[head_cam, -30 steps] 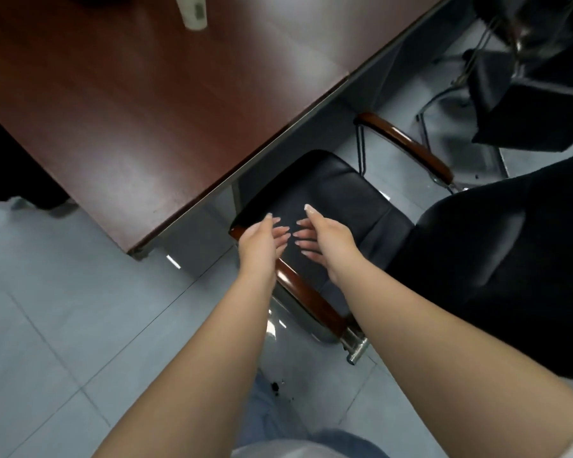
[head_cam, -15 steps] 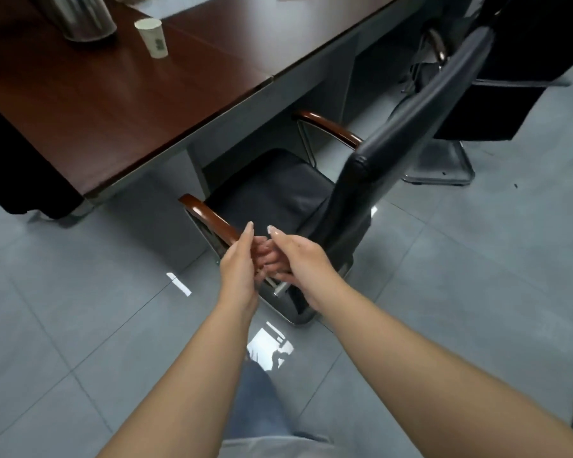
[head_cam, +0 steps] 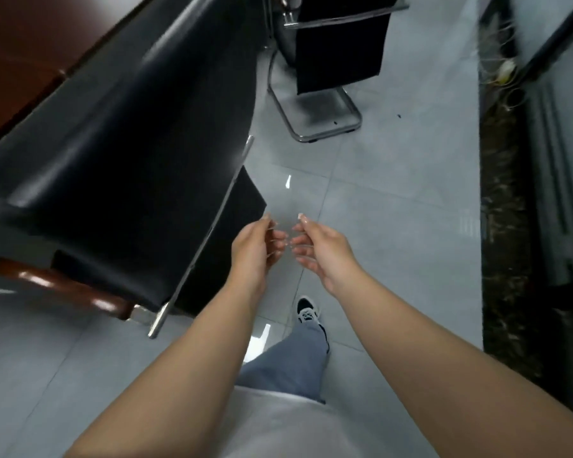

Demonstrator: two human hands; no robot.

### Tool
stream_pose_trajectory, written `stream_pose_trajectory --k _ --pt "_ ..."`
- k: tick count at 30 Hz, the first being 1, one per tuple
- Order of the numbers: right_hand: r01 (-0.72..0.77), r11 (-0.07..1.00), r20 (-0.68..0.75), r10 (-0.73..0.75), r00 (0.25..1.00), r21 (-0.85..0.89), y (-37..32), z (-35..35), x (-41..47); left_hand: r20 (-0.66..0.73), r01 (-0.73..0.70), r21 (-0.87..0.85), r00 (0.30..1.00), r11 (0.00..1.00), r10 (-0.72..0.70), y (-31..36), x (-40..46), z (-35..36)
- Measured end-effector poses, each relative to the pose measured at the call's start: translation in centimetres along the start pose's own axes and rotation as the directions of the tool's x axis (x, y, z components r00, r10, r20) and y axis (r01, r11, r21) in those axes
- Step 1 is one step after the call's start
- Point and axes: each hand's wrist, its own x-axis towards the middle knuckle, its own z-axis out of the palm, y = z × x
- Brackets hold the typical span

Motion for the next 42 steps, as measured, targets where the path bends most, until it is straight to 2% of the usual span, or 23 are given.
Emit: stream_pose_trajectory --k 7,11,15,20,23,26,30,32,37,42 --pt "0.023 0.999 -0.064 -0.024 0.998 -0.022 -12.7 -7.5 11.4 0.006 0.027 -0.039 1.000 0.999 -0.026 5.1 10.8 14.5" --pt "0.027 0.999 -0.074 -0.030 0.997 -0.032 -19.2 -9.4 17.0 -0.012 -0.016 -0.089 1.000 0.996 0.015 9.1 15.7 19.7" --pt "0.023 0.999 0.005 -0.023 1.000 -0.032 -24.4 -8.8 22.0 -0.089 -0.039 -0.113 0.996 0.993 0.029 12.4 20.2 22.4" --pt "0.040 0.992 0.159 -0.021 0.987 -0.123 -30.4 -6.2 30.4 -0.277 -0.105 -0.213 0.960 0.971 0.044 16.0 26.5 24.4" --pt "0.059 0.976 0.295 0.006 0.955 -0.210 -33.6 -3.6 36.0 -0.423 -0.173 -0.287 0.905 0.942 0.037 18.3 30.0 25.1" --pt "0.064 0.933 0.451 0.111 0.886 -0.355 -36.5 -0.5 40.1 -0.601 -0.245 -0.366 0.799 0.898 -0.027 19.9 32.2 25.5" --pt "0.110 0.876 0.579 0.212 0.787 -0.470 -38.9 3.5 43.2 -0.720 -0.324 -0.421 0.687 0.847 -0.095 21.2 33.7 25.5" --pt "0.132 0.836 0.638 0.294 0.712 -0.532 -39.2 5.7 44.3 -0.773 -0.383 -0.436 0.623 0.814 -0.121 21.7 34.0 25.3" --pt "0.192 0.740 0.685 0.448 0.574 -0.645 -38.3 11.3 46.4 -0.843 -0.477 -0.443 0.510 0.759 -0.171 22.7 35.8 22.8" --pt "0.303 0.629 0.682 0.537 0.496 -0.716 -36.8 18.0 48.0 -0.872 -0.531 -0.472 0.401 0.703 -0.283 23.2 39.0 17.4"
